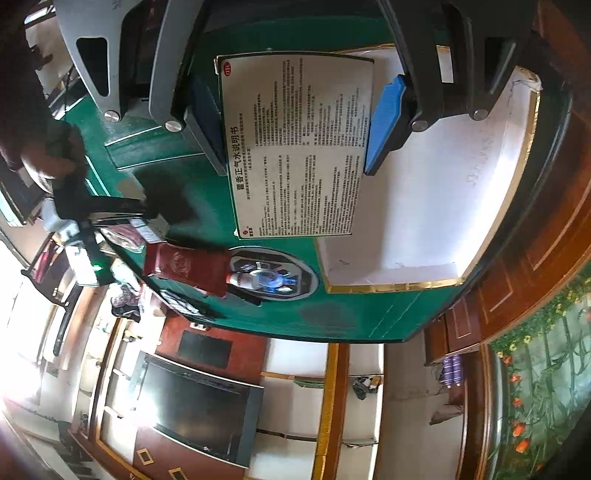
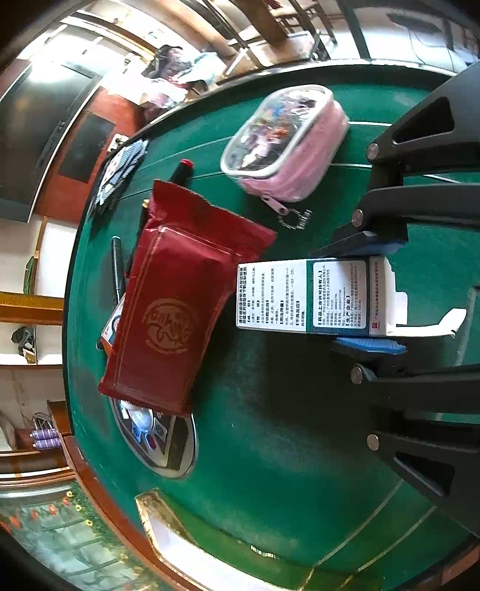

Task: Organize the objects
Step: 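Grasp the white-and-blue medicine box with the right gripper, then lower the leaflet into the white tray with the left gripper while the right gripper places the box beside it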

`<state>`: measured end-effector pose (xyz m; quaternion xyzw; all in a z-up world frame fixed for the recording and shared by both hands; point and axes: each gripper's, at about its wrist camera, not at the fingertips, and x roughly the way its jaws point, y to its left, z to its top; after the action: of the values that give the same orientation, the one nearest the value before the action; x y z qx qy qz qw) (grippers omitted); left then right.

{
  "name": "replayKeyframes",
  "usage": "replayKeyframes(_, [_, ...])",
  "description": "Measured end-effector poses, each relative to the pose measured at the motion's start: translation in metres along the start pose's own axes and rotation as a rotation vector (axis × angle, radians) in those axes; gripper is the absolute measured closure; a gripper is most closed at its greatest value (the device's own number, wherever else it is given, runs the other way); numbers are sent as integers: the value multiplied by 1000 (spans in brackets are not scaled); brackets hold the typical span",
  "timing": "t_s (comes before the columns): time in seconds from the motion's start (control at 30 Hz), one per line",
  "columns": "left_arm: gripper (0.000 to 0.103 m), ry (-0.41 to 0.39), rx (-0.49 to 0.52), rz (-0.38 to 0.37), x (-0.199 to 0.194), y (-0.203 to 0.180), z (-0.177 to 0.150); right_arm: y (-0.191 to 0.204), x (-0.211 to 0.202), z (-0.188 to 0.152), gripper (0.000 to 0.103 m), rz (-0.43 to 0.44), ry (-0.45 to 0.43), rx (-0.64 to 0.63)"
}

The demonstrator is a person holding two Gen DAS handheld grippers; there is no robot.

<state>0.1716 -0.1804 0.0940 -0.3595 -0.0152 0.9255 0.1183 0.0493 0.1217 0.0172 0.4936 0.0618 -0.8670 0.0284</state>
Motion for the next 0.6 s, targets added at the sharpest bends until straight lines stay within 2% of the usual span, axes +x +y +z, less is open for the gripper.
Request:
replayKeyframes(0.33, [33,-7,6,120,-6,10,4,26,-41,-7,67,131,-45,-11])
replayKeyframes(0.47, [33,-15,10,172,-10,18,8,57,-70,-3,66,226,-86,-50])
replayKeyframes(0.5, [33,-19,13,184,-11,19,9,57,-70,-3,66,226,-86,-50])
replayKeyframes(0.57, [33,-33,21,216,-15,23,12,79,-84,5,66,297,-99,-73])
replayKeyframes(0.6, [33,-41,26,230,-17,25,14,79,-84,5,66,297,-99,-73])
